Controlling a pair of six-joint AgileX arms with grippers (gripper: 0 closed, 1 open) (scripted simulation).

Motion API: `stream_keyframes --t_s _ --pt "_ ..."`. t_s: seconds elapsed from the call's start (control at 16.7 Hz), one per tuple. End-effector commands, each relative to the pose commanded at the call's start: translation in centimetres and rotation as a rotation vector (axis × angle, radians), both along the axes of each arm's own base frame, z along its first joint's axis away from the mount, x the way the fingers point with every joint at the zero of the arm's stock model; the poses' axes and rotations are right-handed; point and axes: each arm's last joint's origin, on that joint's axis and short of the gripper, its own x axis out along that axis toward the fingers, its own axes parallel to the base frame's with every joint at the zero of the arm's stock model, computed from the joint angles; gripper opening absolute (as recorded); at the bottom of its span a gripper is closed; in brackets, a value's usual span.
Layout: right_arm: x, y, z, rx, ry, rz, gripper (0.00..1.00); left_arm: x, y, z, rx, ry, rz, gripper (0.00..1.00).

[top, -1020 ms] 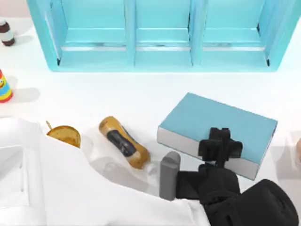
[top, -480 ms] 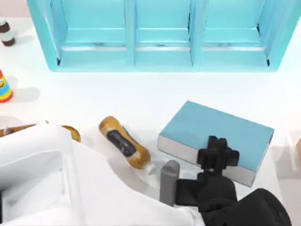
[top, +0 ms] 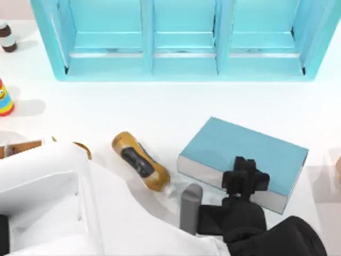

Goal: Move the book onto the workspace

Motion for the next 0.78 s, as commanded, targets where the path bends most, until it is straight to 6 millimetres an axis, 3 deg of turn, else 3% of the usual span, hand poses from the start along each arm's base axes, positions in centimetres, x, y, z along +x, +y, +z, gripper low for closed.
stream_keyframes --t_s 0.54,0.78 --pt "0.00 0.00 0.00 0.000 0.000 0.000 1.00 0.00 0.00 0.00 0.000 0.000 0.000 0.98" --pt "0.00 0.00 0.00 0.000 0.000 0.000 1.00 0.00 0.00 0.00 0.000 0.000 0.000 1.00"
